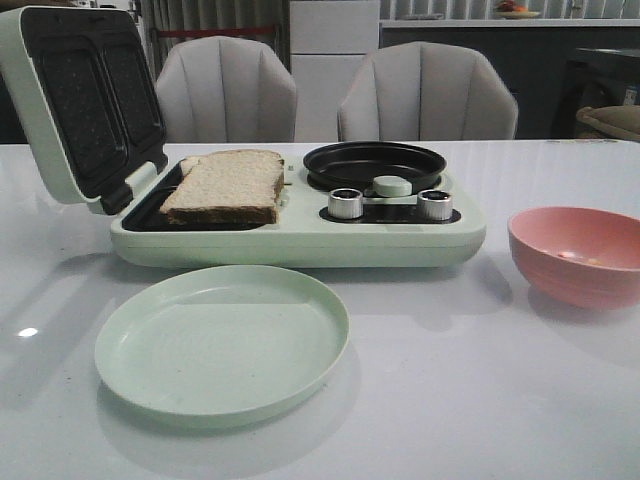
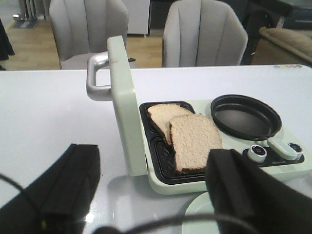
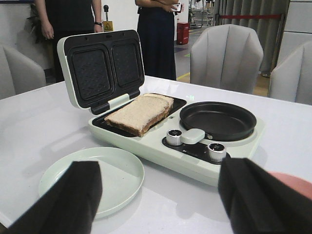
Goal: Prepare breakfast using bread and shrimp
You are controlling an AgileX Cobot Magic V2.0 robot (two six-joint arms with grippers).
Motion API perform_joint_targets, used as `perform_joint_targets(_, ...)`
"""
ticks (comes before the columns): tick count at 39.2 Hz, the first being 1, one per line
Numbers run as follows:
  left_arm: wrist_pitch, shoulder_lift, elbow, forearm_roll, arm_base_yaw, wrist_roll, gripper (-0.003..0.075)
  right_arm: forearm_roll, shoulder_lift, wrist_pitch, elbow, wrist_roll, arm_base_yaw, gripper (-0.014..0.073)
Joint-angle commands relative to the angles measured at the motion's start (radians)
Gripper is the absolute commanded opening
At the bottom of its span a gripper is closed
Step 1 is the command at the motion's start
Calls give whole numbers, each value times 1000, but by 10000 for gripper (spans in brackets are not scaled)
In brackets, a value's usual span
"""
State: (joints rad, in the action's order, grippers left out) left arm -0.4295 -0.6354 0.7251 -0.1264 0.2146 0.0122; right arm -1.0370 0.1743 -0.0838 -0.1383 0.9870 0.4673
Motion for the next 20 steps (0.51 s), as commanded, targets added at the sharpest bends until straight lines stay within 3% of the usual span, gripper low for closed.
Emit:
perform_joint_targets(1,79,-105,89,-19,-1,-3,414,2,7,49,-28,6,-1,595)
perform_joint_targets(10,132,-305,204,-88,-26,-3,395,2,7,49,-28,6,-1,595)
perform_joint_targets(20,103,-475,333,-223,-189,-1,395,2,7,49,-28,6,-1,595)
